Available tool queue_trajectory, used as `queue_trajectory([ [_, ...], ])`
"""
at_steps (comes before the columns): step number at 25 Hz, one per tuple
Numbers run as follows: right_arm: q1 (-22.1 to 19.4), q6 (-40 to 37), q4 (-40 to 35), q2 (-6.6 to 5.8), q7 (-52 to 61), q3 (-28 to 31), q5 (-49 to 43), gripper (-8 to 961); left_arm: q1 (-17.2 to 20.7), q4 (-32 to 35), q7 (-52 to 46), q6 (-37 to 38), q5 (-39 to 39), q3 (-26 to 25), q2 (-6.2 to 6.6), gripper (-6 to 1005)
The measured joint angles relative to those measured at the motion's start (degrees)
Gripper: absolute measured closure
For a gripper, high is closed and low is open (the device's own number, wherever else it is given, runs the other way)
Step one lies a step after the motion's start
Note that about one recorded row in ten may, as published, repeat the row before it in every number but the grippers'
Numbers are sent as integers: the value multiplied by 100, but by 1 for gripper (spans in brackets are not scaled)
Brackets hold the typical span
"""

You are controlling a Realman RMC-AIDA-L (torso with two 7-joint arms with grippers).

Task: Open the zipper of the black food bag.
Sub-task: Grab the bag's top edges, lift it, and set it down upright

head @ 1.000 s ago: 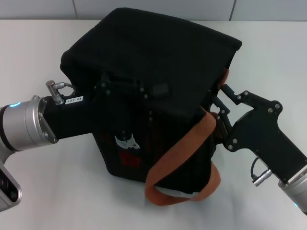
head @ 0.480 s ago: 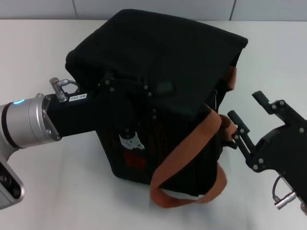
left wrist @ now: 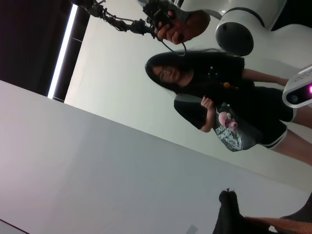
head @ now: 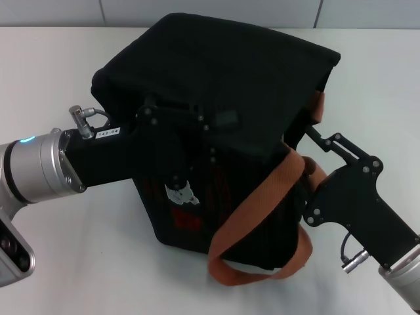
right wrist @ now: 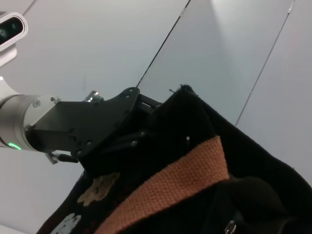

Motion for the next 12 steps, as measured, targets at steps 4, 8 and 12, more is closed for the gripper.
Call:
queue_trajectory([
  [4,28,19,9,-2,-57,47,-3,503,-6,0,0,-4,0,-6,0,887],
  [8,88,36,180,-4,-522,185,15,504,-8,-1,0,-6,-1,-6,0,887],
  [12,87,64,330,-3,-836,358,16,505,-10,-8,0,-6,-2,-3,0,887],
])
